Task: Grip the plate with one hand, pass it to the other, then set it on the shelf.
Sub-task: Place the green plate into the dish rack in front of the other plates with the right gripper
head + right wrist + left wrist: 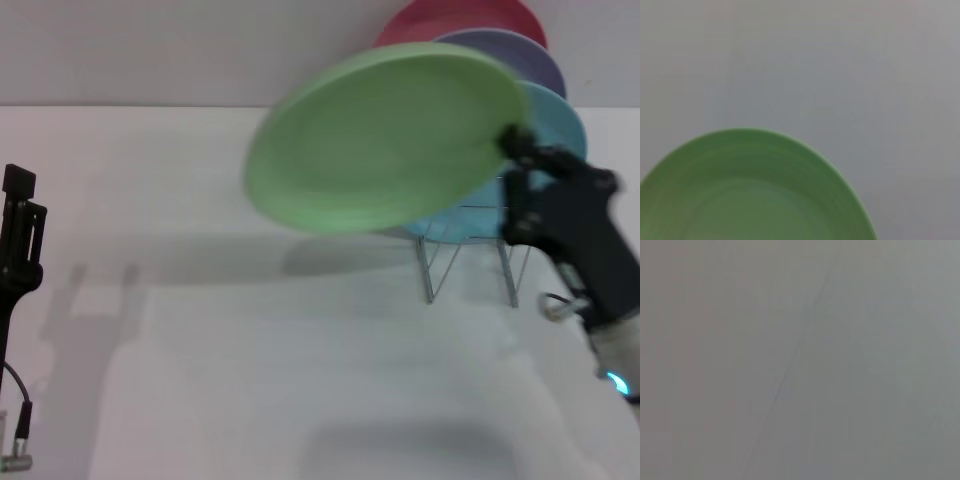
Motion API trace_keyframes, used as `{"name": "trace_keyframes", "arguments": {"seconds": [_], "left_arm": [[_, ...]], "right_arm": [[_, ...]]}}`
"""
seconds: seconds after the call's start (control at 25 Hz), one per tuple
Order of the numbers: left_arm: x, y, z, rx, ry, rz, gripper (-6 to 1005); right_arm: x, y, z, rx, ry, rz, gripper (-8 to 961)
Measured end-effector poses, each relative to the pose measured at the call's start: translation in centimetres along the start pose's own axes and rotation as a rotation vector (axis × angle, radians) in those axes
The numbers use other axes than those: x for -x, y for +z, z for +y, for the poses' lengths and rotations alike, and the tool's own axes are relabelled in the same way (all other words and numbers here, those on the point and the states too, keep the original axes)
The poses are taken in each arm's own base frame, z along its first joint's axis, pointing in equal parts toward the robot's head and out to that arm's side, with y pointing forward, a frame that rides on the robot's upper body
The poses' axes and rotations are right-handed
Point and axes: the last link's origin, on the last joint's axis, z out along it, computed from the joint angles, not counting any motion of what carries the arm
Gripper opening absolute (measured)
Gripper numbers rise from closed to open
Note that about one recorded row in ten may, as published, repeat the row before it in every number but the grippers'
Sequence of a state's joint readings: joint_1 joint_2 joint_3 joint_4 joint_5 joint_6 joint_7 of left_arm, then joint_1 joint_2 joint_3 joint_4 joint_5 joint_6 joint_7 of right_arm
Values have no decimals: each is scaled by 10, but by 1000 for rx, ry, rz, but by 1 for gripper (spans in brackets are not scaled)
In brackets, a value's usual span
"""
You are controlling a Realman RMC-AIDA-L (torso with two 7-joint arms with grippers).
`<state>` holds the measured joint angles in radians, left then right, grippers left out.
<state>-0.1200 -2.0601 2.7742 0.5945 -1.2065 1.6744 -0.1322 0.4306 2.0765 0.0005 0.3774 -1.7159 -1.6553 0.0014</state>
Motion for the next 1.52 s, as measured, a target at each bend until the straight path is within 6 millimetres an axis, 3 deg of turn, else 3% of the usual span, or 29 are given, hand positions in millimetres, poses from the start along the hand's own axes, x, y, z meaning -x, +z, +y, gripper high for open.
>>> {"name": "trace_keyframes", "arguments": {"seconds": [0.16,0.44,1.04,1.52], "left_arm": [[2,6,-10,34,-11,-12,666],[4,18,-10,72,2,-17,665],[5,23,-8,84,4,-17,666],[3,23,-7,92,-5,1,666]], "right_arm": [[11,-32,-21,-117,-58,-49,18],[16,-53,-42,-190,-137,-46,18],[3,-47,-55,-170,-200,57,18],[-6,-57,-58,-188,-202,134,18]]}}
